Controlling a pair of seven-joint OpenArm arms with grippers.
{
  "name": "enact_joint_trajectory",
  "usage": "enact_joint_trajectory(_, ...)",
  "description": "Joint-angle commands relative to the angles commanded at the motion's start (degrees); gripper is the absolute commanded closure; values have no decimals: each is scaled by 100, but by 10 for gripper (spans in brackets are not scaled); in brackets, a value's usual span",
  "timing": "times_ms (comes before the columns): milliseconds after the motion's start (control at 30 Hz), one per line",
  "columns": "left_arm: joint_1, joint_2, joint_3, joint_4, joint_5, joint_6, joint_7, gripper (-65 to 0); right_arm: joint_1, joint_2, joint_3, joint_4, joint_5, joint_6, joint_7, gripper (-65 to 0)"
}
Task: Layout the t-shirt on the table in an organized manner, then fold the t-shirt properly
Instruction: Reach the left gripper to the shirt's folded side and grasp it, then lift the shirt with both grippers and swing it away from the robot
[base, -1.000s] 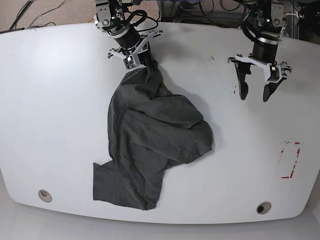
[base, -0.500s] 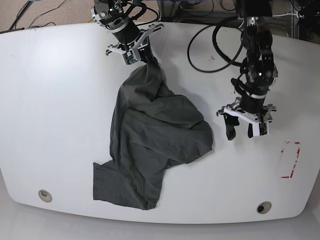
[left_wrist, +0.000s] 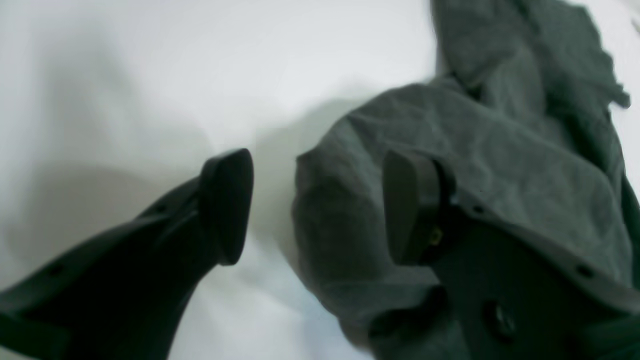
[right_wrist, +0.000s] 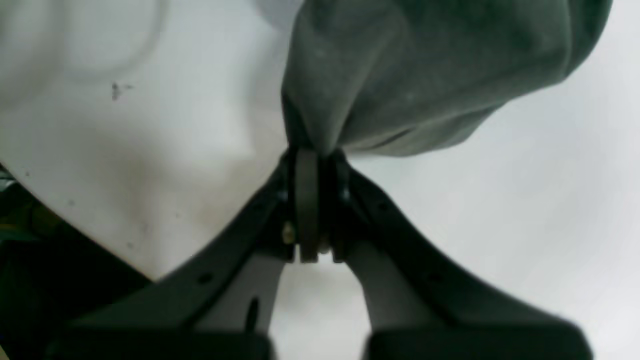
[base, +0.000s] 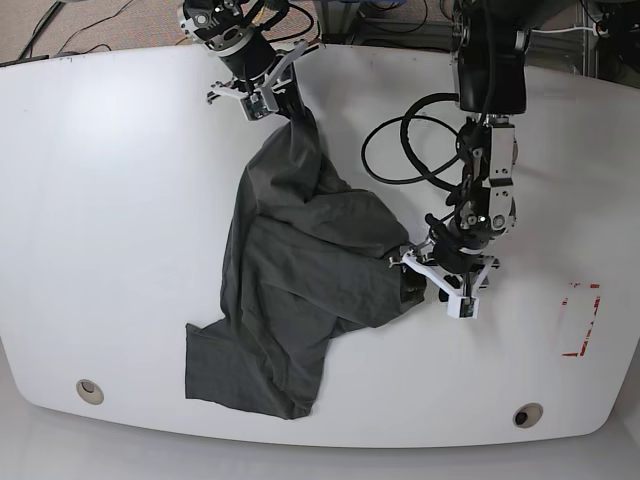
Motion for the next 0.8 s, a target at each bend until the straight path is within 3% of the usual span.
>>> enact_joint_trajectory(333,-396,88,325,-888,9,-9,-9,-379,-105,0,0,149,0,0,0,0)
enact_joint_trajectory(433,-369,88,501,-888,9,-9,-9,-281,-123,0,0,193,0,0,0,0)
enact_joint_trajectory(500,-360,88,527,-888,9,-9,0,-162,-132,0,9,202,0,0,9,0)
enact_joint_trajectory(533,-360,79,527,-888,0,-9,0,-64,-123,0,26,211,0,0,9,0)
enact_joint_trajectory(567,-360,70,527,-888,0,-9,0,-18,-114,0,26,220,0,0,9,0)
enact_joint_trajectory(800,-202,-97,510,-492,0,-9,35,-11,-88,-35,378,229,44,0,9,0)
